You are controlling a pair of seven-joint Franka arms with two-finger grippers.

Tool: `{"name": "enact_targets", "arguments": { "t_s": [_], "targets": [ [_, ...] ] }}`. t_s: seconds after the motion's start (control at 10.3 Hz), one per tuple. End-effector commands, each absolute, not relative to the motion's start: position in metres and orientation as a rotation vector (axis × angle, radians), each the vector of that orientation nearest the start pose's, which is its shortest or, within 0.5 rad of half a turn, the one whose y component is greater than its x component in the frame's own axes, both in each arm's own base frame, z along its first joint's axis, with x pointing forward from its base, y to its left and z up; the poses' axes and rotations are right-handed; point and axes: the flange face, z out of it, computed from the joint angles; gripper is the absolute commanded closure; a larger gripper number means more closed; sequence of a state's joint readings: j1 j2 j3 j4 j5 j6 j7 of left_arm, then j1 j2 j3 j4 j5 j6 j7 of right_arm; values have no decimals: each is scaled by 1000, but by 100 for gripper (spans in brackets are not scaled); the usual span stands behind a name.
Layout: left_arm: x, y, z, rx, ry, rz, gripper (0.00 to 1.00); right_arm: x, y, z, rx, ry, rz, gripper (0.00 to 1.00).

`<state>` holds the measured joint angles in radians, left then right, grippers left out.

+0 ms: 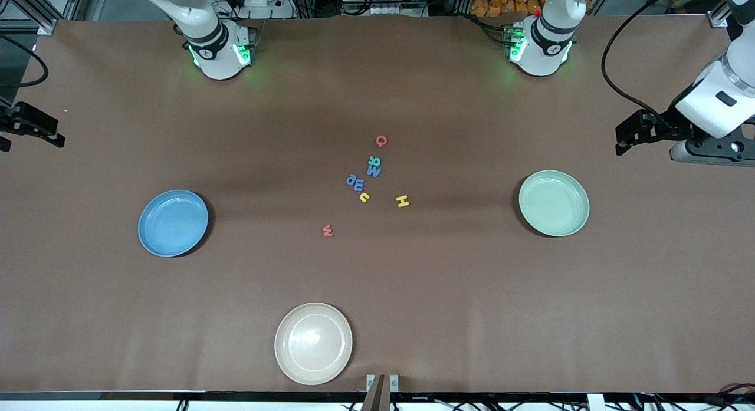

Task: Sort upper and lower case letters into plates
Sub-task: 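Move the left gripper toward the foam letters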

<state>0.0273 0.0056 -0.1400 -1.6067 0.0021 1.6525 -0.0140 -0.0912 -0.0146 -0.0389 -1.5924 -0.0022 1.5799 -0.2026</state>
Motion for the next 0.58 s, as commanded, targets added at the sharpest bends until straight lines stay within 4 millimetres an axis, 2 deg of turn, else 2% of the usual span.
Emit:
{"name": "enact_targets", "arguments": {
  "t_s": [0.0,0.39,0.49],
  "targets": [
    [553,-63,616,-3164,110,-55,0,543,-72,629,-3144,-89,-1,0],
    [555,-74,616,-3171,10,-55,0,542,-72,630,-3143,-89,-4,0],
    [554,-83,616,-3172,27,-52,0,543,-72,629,-3143,-89,-2,0]
  ]
}}
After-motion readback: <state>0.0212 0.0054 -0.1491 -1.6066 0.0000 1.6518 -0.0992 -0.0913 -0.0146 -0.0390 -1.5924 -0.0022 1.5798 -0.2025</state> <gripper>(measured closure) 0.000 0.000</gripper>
